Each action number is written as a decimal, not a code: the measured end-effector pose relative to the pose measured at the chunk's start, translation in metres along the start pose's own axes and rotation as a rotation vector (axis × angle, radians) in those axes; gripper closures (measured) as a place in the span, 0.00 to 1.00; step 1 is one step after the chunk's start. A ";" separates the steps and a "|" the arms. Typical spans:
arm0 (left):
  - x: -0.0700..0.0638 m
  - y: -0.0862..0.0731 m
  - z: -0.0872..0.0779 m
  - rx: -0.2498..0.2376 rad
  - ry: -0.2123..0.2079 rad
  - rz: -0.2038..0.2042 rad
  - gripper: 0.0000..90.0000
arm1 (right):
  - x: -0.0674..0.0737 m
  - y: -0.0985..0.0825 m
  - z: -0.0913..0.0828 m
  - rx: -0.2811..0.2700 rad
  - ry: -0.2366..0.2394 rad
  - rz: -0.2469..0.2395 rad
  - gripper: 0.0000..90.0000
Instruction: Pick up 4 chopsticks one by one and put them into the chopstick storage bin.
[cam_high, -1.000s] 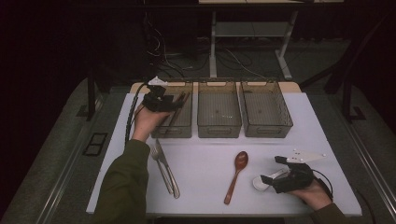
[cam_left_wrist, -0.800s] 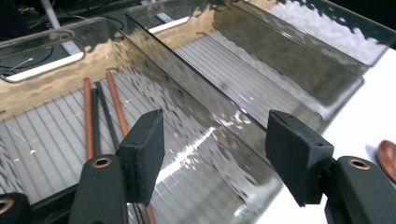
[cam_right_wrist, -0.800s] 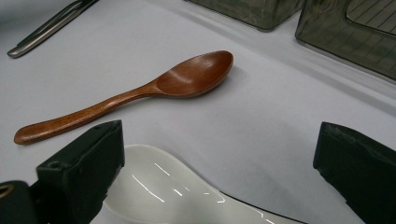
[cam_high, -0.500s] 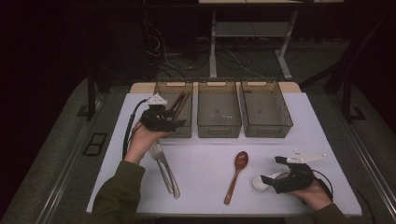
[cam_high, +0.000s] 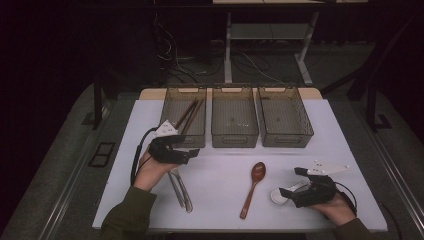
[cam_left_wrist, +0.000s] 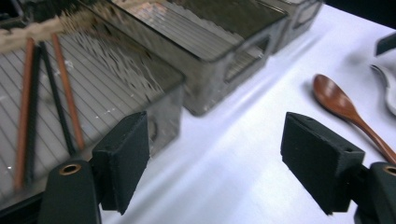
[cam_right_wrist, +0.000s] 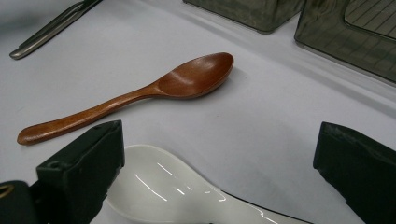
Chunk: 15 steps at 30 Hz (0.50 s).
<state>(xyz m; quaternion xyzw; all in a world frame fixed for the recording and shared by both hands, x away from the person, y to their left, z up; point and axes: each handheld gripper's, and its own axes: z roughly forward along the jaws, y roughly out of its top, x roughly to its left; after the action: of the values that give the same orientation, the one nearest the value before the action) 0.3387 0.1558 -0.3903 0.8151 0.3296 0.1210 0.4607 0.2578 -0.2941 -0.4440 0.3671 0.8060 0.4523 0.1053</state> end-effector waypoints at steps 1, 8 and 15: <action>-0.002 -0.004 -0.002 -0.001 0.000 0.002 0.24 | 0.000 0.000 0.000 0.000 0.001 0.001 0.02; -0.015 -0.028 -0.007 -0.009 -0.011 0.026 0.15 | 0.001 0.000 0.000 0.001 0.001 0.000 0.02; -0.028 -0.040 -0.010 -0.009 -0.041 0.033 0.07 | 0.000 0.001 0.000 0.002 0.002 -0.001 0.02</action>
<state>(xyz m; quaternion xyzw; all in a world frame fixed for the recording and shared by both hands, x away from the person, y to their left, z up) 0.2954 0.1591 -0.4151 0.8207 0.3061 0.1136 0.4689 0.2578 -0.2937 -0.4435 0.3664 0.8066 0.4520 0.1043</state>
